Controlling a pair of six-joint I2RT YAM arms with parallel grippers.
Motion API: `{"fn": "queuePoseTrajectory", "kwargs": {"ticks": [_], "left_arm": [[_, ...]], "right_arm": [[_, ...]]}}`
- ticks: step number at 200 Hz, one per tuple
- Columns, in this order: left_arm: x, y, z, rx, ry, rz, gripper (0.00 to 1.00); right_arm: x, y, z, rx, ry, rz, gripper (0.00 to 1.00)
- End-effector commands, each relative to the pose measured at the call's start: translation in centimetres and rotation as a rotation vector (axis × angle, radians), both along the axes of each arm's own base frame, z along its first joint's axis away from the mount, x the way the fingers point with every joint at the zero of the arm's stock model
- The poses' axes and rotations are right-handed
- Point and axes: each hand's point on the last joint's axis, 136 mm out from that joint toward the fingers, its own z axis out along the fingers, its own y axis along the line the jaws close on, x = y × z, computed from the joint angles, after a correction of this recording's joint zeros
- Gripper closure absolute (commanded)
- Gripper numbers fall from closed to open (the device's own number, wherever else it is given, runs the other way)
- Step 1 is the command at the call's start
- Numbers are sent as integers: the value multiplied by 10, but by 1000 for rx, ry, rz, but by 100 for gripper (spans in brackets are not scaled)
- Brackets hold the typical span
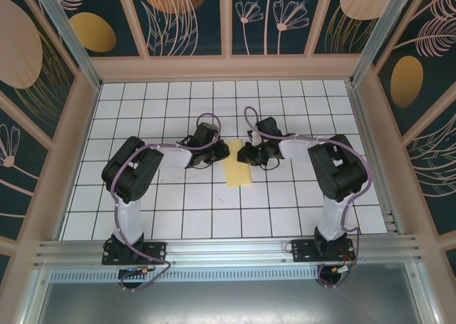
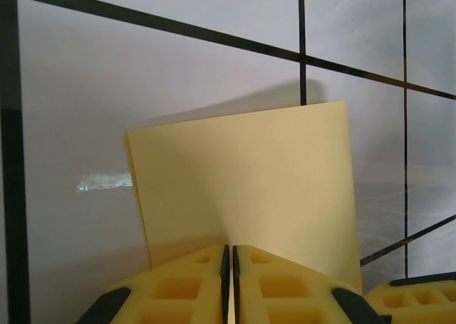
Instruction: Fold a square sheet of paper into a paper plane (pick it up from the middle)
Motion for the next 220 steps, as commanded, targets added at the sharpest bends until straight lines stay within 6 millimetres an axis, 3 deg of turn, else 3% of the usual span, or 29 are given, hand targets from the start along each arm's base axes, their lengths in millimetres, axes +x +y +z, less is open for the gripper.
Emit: {"fn": "queuePoseTrajectory", "kwargs": {"ticks": [1,77,116,135,187,220], "left_arm": [[-24,26,-54,152,130,20,85],[-24,25,-56,153,133,15,85],[-25,24,-56,150,133,14,85],[-24,24,-54,145,130,15,85],[-24,24,-55,144,133,19,85],[-24,24,-54,144,132,21,85]], "right_arm": [[-6,-7,-9,-17,13,8,80],[-16,-34,-21,-49,38,-26,79],[-18,-15,19,65,-35,36,79],[-23,-4,28,73,-50,73,79],[-46,9,15,52,-14,136,78],[-56,-1,1,-7,17,153,77]]}}
